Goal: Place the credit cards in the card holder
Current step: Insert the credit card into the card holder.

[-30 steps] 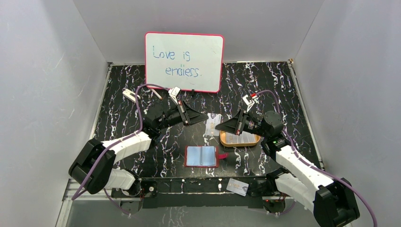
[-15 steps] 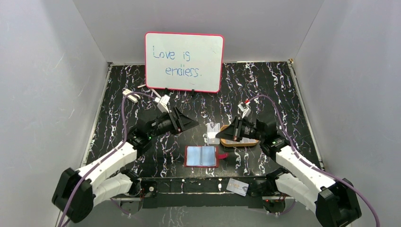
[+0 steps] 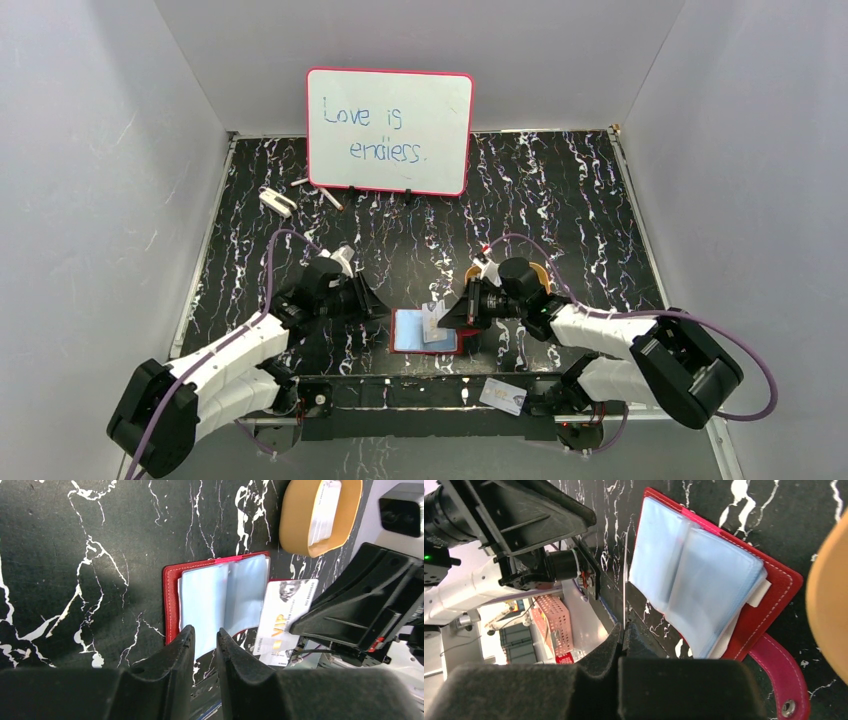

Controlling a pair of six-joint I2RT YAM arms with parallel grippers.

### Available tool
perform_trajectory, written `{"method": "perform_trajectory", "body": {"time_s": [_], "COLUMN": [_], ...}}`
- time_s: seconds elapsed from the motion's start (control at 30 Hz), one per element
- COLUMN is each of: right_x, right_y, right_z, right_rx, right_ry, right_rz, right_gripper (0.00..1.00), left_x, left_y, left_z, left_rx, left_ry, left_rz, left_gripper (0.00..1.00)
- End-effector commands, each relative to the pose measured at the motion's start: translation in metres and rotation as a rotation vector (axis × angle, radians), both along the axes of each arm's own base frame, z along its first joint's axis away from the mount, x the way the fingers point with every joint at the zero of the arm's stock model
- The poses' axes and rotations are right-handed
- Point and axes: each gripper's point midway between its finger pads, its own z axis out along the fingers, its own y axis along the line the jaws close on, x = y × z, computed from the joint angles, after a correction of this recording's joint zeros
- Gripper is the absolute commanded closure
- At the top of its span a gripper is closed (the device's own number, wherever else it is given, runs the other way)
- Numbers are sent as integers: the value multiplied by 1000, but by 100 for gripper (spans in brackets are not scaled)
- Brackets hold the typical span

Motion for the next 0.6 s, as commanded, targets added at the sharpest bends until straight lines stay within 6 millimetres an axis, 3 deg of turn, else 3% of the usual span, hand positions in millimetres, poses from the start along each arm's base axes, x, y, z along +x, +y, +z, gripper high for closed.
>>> {"method": "perform_trajectory", "body": {"time_s": [0.0, 0.57], "right_x": [10, 8], "right_y": [9, 8], "right_z": [9, -26], "right_rx": [56, -46], "right_ry": [-7, 70], "right_rz": [-52, -47], "right_gripper": [100, 100], "left_x": [5, -1], "left_y": [-8, -1], "left_z": [11, -30], "left_rx": [-59, 13], "left_ry": [-21, 85], "left_rz": [6, 40], "left_gripper": [80, 86]}}
